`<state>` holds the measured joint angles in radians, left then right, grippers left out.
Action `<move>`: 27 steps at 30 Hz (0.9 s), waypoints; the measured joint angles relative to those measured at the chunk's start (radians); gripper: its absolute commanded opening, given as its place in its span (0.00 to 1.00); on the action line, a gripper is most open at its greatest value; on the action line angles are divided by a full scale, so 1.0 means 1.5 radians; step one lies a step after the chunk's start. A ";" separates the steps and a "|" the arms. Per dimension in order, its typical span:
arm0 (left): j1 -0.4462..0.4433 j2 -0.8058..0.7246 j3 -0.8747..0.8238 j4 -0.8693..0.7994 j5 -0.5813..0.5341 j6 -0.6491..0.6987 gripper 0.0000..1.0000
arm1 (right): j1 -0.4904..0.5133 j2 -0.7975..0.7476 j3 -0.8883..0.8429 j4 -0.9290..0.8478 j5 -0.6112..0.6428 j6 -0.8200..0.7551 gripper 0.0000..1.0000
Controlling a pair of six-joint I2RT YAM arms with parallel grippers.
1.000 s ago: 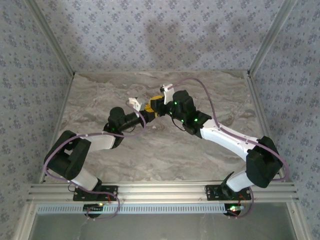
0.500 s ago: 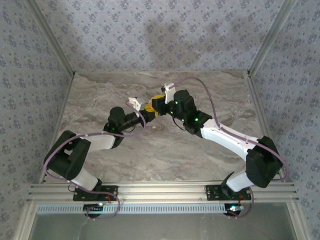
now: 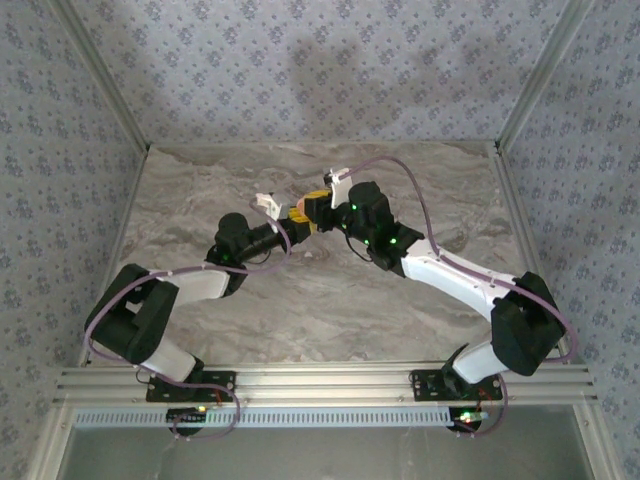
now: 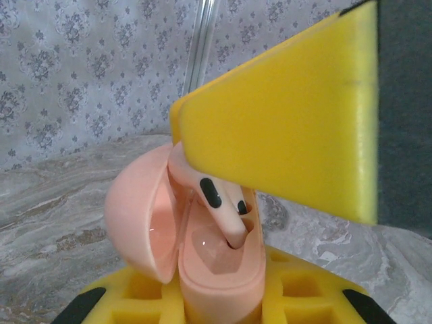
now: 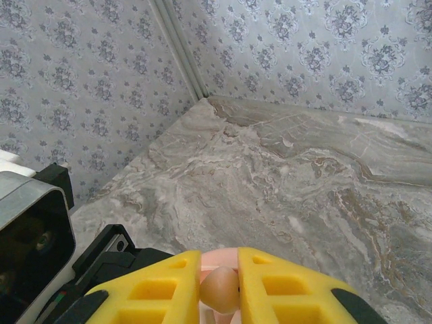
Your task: Insert the wireless bluetooth earbuds into the charging case
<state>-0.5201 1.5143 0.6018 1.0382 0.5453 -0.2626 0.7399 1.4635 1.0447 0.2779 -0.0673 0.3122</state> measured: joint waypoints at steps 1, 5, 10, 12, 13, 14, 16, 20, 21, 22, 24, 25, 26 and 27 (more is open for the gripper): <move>0.000 -0.003 0.000 -0.006 0.000 0.001 0.01 | 0.000 -0.001 -0.001 0.000 0.000 0.000 0.21; 0.001 -0.015 0.000 -0.028 -0.007 0.007 0.01 | 0.000 -0.012 -0.010 -0.005 -0.005 -0.005 0.26; 0.001 -0.022 0.000 -0.038 -0.009 0.012 0.02 | 0.000 -0.014 -0.010 -0.009 -0.012 -0.010 0.41; 0.001 -0.023 0.000 -0.040 -0.009 0.016 0.02 | 0.000 -0.014 -0.010 -0.016 -0.017 -0.011 0.46; 0.001 -0.024 0.002 -0.044 -0.009 0.020 0.02 | 0.000 -0.014 -0.010 -0.020 -0.018 -0.012 0.48; 0.001 -0.025 0.002 -0.048 -0.009 0.023 0.02 | 0.000 -0.014 -0.010 -0.022 -0.021 -0.012 0.50; 0.001 -0.026 0.004 -0.055 -0.009 0.029 0.02 | -0.001 -0.016 -0.008 -0.030 -0.029 -0.013 0.53; 0.001 -0.033 0.005 -0.072 -0.007 0.047 0.03 | -0.007 -0.024 -0.007 -0.045 -0.054 -0.014 0.56; 0.001 -0.033 0.006 -0.075 -0.007 0.051 0.03 | -0.009 -0.027 -0.006 -0.051 -0.063 -0.014 0.56; 0.001 -0.034 0.007 -0.079 -0.007 0.055 0.03 | -0.012 -0.031 -0.005 -0.054 -0.072 -0.014 0.56; 0.001 -0.035 0.008 -0.085 -0.007 0.063 0.03 | -0.019 -0.038 0.002 -0.064 -0.093 -0.014 0.56; 0.001 -0.036 0.009 -0.087 -0.007 0.066 0.03 | -0.023 -0.041 0.006 -0.067 -0.104 -0.013 0.56; 0.001 -0.036 0.009 -0.092 -0.007 0.070 0.03 | -0.026 -0.045 0.008 -0.069 -0.113 -0.011 0.57; 0.001 -0.036 0.010 -0.097 -0.007 0.075 0.03 | -0.031 -0.050 0.010 -0.070 -0.125 -0.009 0.57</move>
<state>-0.5190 1.4605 0.6163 0.8921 0.5350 -0.1509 0.6937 1.3891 1.0595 0.1722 -0.2554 0.2981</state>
